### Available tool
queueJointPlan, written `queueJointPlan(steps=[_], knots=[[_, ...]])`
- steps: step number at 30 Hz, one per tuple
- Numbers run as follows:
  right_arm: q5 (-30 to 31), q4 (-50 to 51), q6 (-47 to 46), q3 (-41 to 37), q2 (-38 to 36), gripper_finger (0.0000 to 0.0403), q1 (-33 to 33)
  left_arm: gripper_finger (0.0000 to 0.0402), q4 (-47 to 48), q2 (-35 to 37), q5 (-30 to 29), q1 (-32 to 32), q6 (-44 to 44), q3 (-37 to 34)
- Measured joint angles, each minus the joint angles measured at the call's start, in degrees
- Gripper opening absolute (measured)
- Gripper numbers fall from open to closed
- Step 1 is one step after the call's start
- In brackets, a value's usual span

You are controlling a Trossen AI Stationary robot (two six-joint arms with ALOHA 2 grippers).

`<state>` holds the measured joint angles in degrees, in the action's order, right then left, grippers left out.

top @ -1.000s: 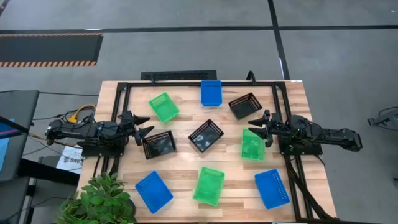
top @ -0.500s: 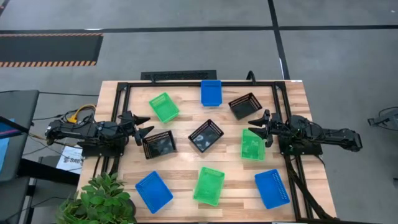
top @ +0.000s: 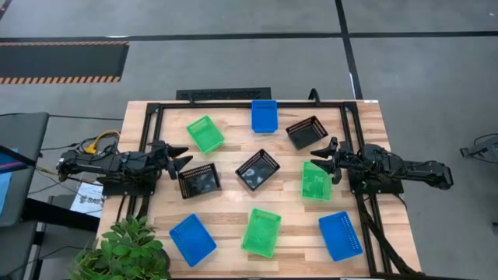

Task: Stack baskets by color
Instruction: Stack the middle black bin on the right black bin

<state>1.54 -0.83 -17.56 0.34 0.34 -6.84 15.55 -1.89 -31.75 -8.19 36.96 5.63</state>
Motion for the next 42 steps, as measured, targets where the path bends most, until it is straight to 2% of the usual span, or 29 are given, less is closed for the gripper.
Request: queueJointPlan(steps=[8, 13, 19, 31, 40, 42], knots=[[-0.01, -0.01, 0.01, 0.0, 0.0, 0.0193, 0.0, 0.027, 0.0, 0.0, -0.22, 0.0, 8.8, 0.0], [-0.01, -0.01, -0.3, 0.01, 0.0, 0.0194, 0.0, 0.027, 0.0, 0.0, -4.93, 0.0, 12.54, 0.0], [-0.02, -0.02, -13.44, 0.01, 0.0, 0.019, 0.07, 0.027, -0.11, 0.01, -12.84, 0.02, 14.75, 0.02], [0.02, -1.32, -34.89, 0.0, 0.0, 0.0193, -0.12, 0.027, -5.75, 0.0, -13.08, 0.0, 17.65, -0.18], [0.19, -1.31, -36.13, 0.01, 0.0, 0.0193, -0.47, 0.027, -5.98, 0.01, -13.09, 0.0, 25.09, -0.09], [2.33, -1.37, -35.47, 0.02, 0.02, 0.0193, -0.47, 0.027, -6.18, 0.02, -13.09, 0.0, 26.64, -0.07]])
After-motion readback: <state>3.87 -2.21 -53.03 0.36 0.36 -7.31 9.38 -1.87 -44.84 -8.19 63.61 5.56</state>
